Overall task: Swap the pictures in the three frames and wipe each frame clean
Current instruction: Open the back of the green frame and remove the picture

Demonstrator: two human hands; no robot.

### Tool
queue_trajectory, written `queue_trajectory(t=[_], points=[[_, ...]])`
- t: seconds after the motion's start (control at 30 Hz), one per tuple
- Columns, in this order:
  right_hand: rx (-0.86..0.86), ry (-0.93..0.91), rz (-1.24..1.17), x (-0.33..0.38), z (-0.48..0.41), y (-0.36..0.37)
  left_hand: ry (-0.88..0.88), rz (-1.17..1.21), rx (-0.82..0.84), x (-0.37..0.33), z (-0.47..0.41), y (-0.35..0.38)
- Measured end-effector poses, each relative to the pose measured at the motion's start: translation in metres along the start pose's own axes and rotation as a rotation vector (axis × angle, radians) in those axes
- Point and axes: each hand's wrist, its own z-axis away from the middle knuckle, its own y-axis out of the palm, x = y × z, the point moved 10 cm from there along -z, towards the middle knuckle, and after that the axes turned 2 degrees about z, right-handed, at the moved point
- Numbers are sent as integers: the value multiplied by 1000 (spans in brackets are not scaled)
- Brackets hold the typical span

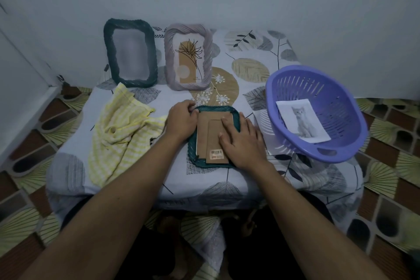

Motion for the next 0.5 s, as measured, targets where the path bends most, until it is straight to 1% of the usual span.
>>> queue_trajectory(t=[0.23,0.5], points=[[-1,-6,-16,0,0,1,-160,67,-38,15,-17,3],[-12,-11,-11,1,1,-2,-249,-35,-79,16,-22,4]])
